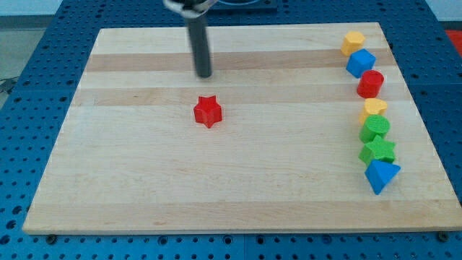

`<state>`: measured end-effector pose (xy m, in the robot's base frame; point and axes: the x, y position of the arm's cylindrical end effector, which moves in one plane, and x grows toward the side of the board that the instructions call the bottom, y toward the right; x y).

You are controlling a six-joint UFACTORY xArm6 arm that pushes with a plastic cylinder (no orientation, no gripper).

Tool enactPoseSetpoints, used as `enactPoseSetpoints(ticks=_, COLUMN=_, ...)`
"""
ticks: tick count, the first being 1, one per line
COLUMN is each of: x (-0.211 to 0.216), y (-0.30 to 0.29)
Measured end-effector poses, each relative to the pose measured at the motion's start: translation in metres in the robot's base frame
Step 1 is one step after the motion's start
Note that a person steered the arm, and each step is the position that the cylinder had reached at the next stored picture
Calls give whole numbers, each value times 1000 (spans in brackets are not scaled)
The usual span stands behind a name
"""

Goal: Point your arm to the top right corner

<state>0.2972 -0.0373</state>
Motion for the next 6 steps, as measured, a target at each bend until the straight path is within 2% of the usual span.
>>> enactPoseSetpoints(ticks=1, x=-89, y=108)
enactPoseSetpoints(ticks=2, x=-105, y=136)
enactPoseSetpoints(ticks=3, x=-101, y=149)
enactPoseSetpoints(ticks=4, x=-79, y=241)
enactPoseSetpoints(ticks=5, x=-85, y=242)
enactPoseSetpoints(ticks=6, x=-89, y=318)
